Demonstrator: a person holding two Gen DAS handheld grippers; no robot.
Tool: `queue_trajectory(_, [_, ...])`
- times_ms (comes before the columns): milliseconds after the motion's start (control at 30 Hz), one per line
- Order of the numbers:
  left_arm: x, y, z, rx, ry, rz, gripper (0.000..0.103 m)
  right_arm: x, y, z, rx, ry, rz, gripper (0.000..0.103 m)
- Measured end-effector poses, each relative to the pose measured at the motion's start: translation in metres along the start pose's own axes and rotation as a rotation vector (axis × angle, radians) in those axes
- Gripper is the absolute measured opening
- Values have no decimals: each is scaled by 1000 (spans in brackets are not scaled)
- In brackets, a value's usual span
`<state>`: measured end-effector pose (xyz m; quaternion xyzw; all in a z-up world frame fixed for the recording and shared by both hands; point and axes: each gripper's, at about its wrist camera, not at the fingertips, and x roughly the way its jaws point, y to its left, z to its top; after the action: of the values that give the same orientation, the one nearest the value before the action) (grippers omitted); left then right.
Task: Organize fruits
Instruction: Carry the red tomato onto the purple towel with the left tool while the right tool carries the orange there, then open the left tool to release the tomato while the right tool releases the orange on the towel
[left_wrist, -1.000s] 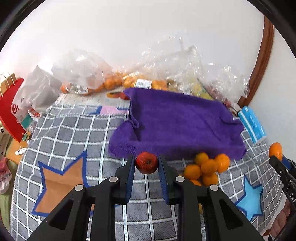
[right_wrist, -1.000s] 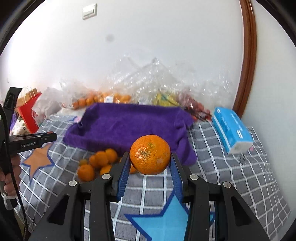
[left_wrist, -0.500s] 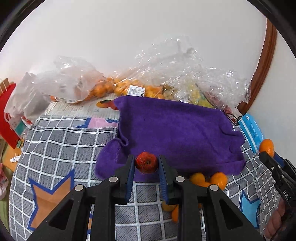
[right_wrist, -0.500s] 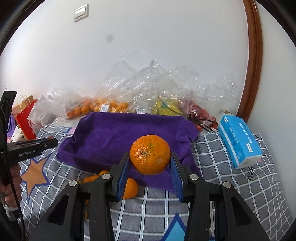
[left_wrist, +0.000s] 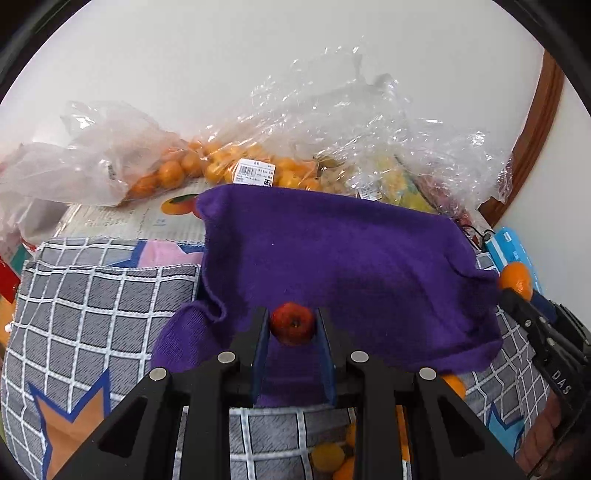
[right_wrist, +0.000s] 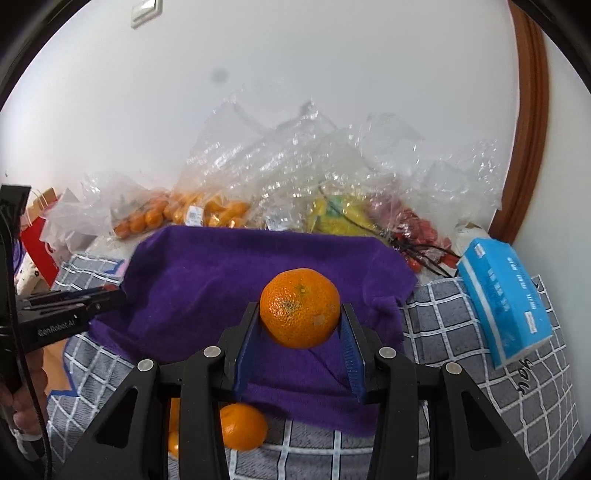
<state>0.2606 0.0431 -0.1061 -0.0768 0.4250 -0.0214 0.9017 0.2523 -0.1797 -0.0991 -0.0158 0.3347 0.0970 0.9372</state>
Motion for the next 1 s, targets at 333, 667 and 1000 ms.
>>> queue_trajectory(333, [39,6,-4,-6,45,3,24,49,-2,-16,0,100,7,42])
queue_trajectory(667, [53,7,-8,8,77,10,24,69,-1,-24,4,147,12,42])
queue_trajectory(1000, [54,6,-8,6,84,13,24,67,2,-27,14,134,31,45])
